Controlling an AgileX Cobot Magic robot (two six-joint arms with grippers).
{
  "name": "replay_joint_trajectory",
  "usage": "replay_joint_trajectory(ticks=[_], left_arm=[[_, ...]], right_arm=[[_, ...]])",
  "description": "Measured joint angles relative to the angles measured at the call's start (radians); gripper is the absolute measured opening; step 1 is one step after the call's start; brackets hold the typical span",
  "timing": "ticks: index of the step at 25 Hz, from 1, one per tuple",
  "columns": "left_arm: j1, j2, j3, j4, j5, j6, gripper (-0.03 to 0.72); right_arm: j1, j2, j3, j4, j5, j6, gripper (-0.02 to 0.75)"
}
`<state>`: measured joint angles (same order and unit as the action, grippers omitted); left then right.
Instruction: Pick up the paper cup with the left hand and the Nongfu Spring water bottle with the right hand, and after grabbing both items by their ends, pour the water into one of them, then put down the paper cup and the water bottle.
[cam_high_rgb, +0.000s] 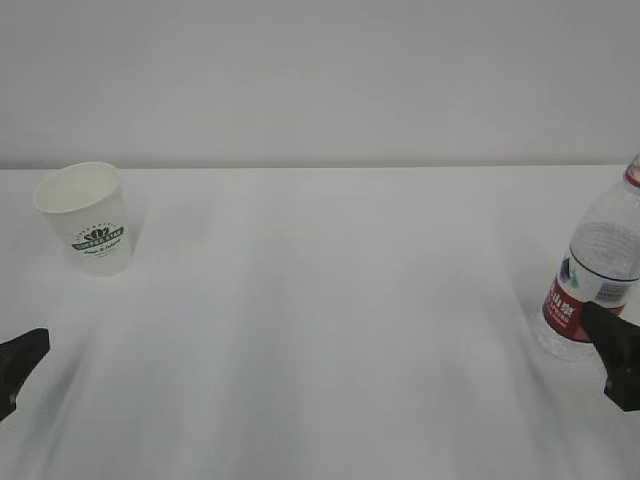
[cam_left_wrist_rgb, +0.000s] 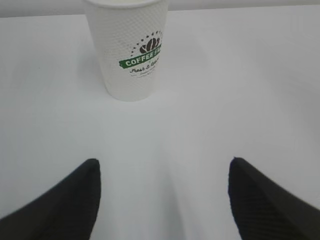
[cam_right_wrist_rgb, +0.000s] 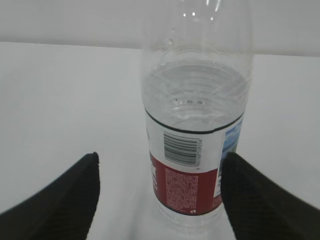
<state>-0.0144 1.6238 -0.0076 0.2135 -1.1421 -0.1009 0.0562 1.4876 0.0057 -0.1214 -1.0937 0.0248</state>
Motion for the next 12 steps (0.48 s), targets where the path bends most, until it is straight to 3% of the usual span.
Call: replay_joint_trajectory(ticks=[7,12], left_arm=[[0.000,0.000,-0.010,0.000,-0.002,0.000,0.579],[0.000,0.000,-0.025,0.049,-0.006,-0.002,0.579]], right_arm=[[0.000,0.071,0.000,0.000,-0.030,-0.005,0.565],[0.000,0.073,0.000,0.018,-0.044,-0.037,0.509]])
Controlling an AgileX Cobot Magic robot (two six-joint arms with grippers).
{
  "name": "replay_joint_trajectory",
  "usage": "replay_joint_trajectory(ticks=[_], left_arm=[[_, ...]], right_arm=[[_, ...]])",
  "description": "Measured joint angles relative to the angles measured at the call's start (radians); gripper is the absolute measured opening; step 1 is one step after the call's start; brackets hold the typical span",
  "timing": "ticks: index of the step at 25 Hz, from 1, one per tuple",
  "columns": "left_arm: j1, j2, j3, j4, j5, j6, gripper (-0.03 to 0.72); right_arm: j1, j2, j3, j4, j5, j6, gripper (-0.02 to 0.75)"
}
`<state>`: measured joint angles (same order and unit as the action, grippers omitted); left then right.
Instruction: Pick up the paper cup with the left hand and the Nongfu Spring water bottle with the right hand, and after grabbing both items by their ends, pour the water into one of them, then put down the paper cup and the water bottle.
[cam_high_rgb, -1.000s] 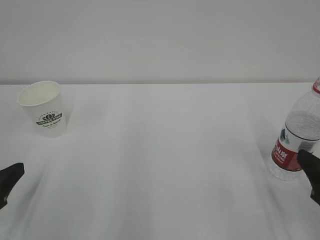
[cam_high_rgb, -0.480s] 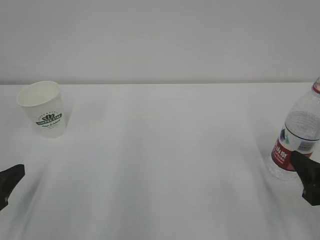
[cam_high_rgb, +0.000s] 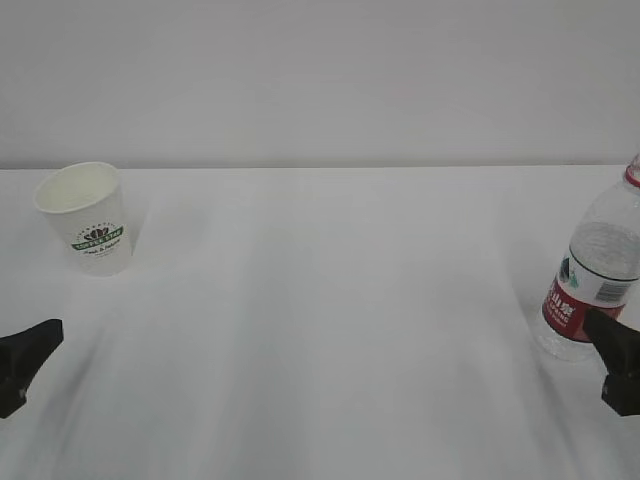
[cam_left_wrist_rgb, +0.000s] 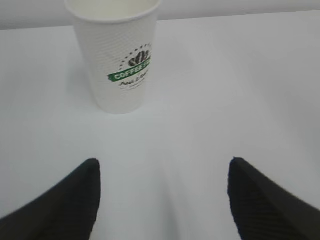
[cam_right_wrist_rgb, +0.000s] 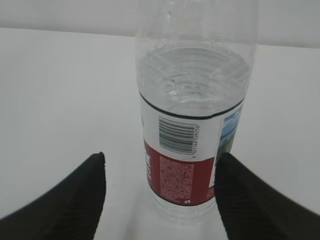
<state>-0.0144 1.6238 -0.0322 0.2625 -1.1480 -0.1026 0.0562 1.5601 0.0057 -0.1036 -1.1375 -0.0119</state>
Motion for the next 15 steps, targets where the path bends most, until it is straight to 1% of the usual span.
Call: replay_joint_trajectory(ticks=[5,8,11,15], left_arm=[[0.000,0.000,-0.016,0.069,-0.002,0.000,0.579],[0.000,0.000,-0.016,0.083,-0.002,0.000,0.578],[0.000,0.000,-0.016,0.093,-0.002,0.000,0.578],[0.000,0.000,-0.016,0.101,-0.002,0.000,0.578]], right_arm=[[0.000,0.006,0.000,0.008,-0.002,-0.021,0.485],[0.000,0.006,0.000,0.008,-0.002,-0.021,0.484],[0.000,0.008,0.000,0.008,-0.002,0.041,0.484],[0.000,0.008,0.000,0.000,-0.002,0.068,0.484]])
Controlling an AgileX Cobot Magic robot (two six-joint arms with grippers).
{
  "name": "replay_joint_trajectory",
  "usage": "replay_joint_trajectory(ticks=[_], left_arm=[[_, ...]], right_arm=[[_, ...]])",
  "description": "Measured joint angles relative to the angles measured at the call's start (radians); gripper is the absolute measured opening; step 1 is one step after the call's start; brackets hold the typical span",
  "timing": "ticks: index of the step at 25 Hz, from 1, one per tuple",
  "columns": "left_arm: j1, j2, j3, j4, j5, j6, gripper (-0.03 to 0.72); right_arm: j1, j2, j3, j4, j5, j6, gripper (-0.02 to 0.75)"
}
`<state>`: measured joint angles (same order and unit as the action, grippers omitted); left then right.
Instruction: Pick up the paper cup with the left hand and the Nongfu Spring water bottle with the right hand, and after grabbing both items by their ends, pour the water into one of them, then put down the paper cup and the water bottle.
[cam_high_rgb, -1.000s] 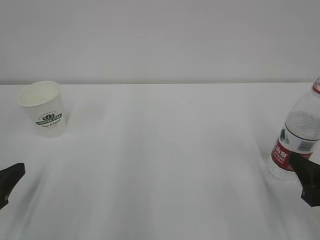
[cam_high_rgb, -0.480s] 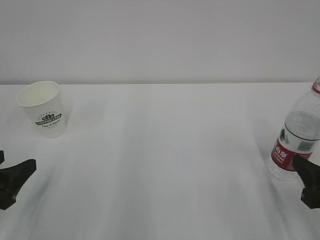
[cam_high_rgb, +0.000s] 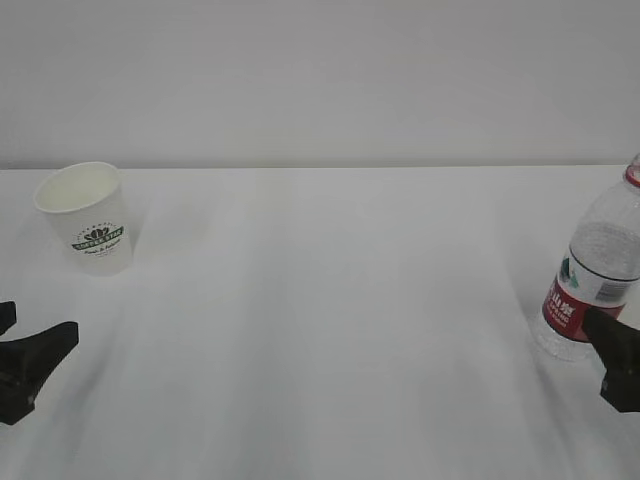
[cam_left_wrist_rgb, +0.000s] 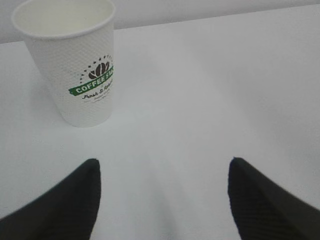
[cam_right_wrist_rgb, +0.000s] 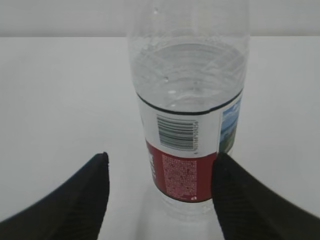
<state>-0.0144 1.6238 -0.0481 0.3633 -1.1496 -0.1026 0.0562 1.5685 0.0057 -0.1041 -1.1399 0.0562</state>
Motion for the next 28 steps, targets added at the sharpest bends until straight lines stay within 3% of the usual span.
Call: replay_joint_trajectory(ticks=[4,12,28], left_arm=[[0.000,0.000,0.000,0.025,0.000,-0.054,0.578],[0.000,0.000,0.000,0.029,0.000,-0.082,0.578],[0.000,0.000,0.000,0.029,0.000,-0.082,0.578]], right_arm=[[0.000,0.000,0.000,-0.006,-0.002,-0.004,0.501],[0.000,0.000,0.000,-0.009,-0.004,-0.056,0.629],[0.000,0.000,0.000,-0.006,-0.006,-0.056,0.635]])
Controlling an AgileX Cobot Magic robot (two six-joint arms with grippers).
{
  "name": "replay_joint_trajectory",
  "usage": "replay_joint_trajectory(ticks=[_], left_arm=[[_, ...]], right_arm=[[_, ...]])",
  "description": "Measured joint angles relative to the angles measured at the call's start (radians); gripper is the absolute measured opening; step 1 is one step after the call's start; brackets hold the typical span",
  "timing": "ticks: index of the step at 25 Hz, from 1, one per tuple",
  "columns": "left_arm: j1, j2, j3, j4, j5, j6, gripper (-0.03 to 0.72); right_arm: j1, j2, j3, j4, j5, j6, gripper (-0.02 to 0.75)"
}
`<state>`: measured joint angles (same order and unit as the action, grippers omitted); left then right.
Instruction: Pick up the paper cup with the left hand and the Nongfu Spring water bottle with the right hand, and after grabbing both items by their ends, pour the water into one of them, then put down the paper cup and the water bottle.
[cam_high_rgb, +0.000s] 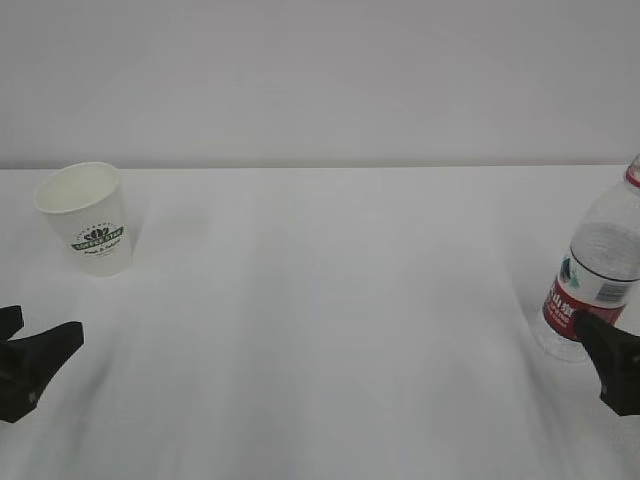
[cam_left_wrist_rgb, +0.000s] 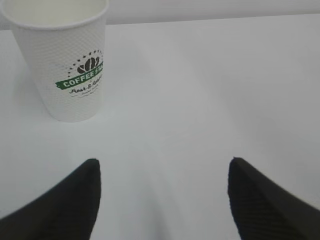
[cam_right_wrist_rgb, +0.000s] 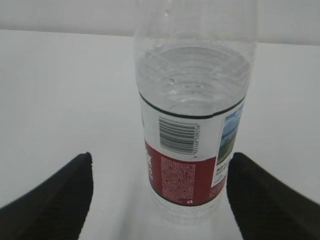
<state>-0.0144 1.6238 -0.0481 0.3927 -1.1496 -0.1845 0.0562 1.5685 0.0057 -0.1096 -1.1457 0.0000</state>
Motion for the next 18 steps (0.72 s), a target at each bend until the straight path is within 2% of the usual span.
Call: replay_joint_trajectory(ticks=[18], left_arm=[[0.000,0.000,0.000,0.000,0.000,0.000,0.578]], right_arm=[[0.000,0.131,-0.096,0.045,0.000,0.021,0.633]])
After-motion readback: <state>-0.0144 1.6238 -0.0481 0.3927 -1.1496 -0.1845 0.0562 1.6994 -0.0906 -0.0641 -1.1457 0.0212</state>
